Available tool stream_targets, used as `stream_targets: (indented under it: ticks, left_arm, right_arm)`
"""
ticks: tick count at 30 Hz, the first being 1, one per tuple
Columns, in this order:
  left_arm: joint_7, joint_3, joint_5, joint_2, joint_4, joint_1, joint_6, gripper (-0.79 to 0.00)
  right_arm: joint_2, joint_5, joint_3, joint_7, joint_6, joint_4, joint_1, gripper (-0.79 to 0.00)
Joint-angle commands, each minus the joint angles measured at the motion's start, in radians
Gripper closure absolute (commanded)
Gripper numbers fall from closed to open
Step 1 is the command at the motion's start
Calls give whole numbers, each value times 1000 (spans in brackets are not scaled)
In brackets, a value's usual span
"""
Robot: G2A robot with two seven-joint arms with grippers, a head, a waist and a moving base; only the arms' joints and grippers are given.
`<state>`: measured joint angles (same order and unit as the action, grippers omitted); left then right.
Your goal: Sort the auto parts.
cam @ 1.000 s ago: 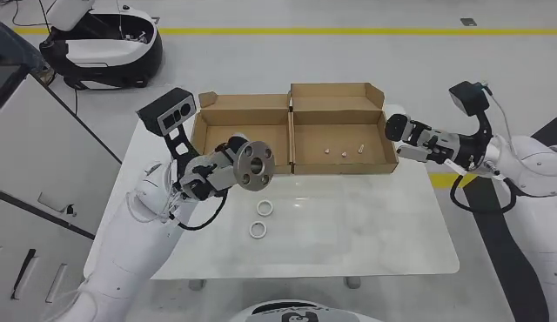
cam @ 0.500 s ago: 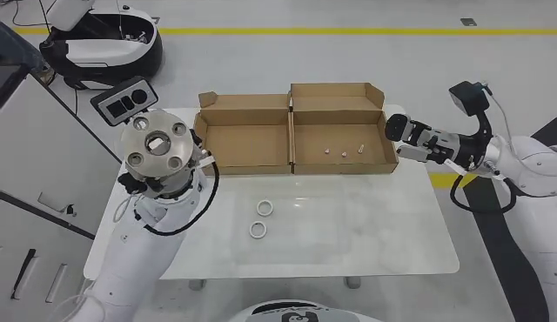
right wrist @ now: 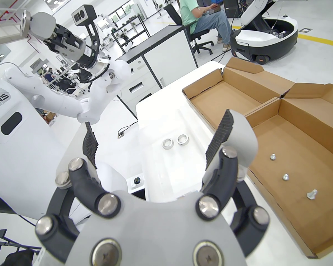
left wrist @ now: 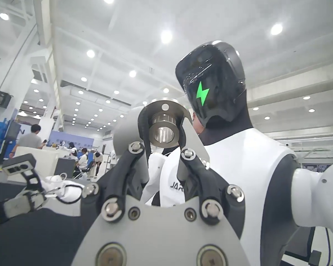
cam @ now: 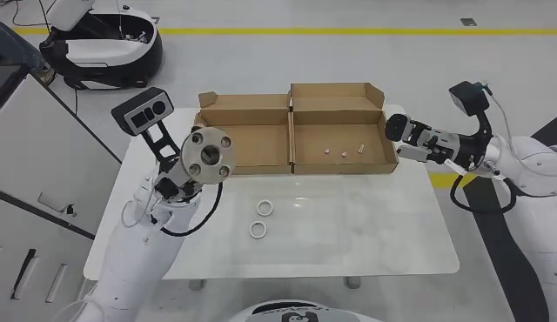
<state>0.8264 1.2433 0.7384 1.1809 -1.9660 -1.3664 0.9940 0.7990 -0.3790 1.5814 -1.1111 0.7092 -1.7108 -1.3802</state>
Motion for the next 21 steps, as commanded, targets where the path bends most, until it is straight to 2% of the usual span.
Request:
stream_targets:
  ticks: [1, 4, 13, 21]
  left_arm:
    - [-8, -2, -3, -3, -8, -5, 7, 0]
    - [-14, -11, 6, -8, -27, -9, 14, 0]
    - [-18, -19, 195, -2, -93, -22, 18, 0]
    - [-18, -17, 202, -1, -95, -23, 18, 0]
  right_arm:
    - [0, 0, 0, 0, 0, 0, 0, -785]
    - [0, 0, 0, 0, 0, 0, 0, -785]
    - [0, 0, 0, 0, 0, 0, 0, -785]
    - [0, 0, 0, 0, 0, 0, 0, -785]
